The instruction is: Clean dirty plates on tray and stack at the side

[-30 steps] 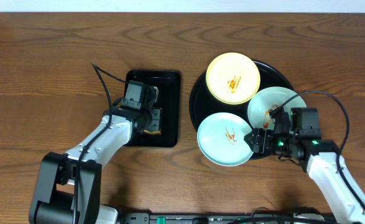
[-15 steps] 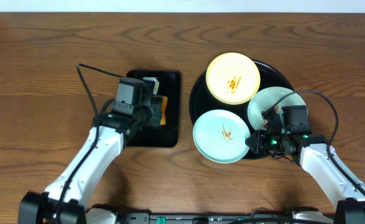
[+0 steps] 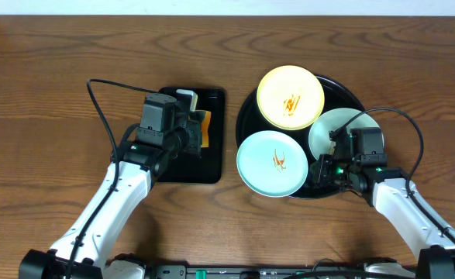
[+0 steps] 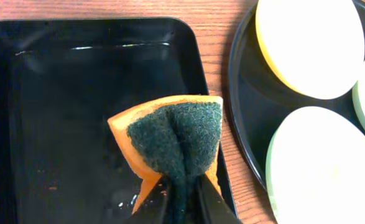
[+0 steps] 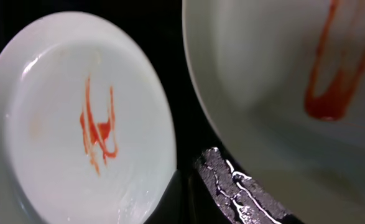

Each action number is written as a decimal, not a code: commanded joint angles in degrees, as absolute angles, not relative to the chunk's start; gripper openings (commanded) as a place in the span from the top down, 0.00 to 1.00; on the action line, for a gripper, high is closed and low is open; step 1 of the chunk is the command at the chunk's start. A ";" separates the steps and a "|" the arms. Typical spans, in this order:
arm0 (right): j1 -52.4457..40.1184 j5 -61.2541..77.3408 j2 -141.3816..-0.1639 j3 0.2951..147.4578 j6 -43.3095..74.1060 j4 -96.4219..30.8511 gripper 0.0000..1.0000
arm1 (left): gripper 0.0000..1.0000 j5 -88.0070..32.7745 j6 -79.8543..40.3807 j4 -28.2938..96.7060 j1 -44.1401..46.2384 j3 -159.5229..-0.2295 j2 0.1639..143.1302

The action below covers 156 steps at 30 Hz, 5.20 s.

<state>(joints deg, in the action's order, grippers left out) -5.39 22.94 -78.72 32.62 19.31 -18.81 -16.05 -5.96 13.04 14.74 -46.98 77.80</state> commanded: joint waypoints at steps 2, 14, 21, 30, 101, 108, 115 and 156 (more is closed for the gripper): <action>-5.69 23.29 -78.87 33.63 20.60 -18.90 0.87 | 0.83 -16.51 -6.09 12.71 14.87 -48.90 76.79; -7.92 26.37 -78.87 33.63 20.60 -19.29 0.73 | 0.83 -16.49 -6.09 12.75 14.87 -48.88 76.84; -10.81 22.52 -78.87 33.63 22.68 -19.84 0.65 | 0.71 -13.19 -6.04 13.10 14.87 -47.83 78.46; -10.98 21.82 -78.89 33.63 23.86 -19.94 0.64 | 0.60 -12.38 -6.04 11.29 14.87 -47.64 87.59; -12.73 18.15 -83.26 33.45 33.87 -12.12 0.99 | 0.45 -9.15 -1.91 9.91 16.86 -47.20 95.18; -12.73 16.51 -83.26 33.45 34.96 -14.55 0.99 | 0.66 -8.91 -1.96 8.91 16.86 -47.20 98.21; -12.73 16.53 -83.26 33.45 34.96 -14.61 0.99 | 0.92 -8.21 -2.42 7.92 16.80 -48.05 94.15; -12.73 16.95 -83.26 33.45 34.94 -14.57 0.99 | 0.92 -8.47 -18.79 3.07 21.80 -47.86 96.23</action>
<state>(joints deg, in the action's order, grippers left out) -12.47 16.88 -83.05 32.62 34.13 -14.57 -8.64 -17.80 4.36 20.03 -46.98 95.15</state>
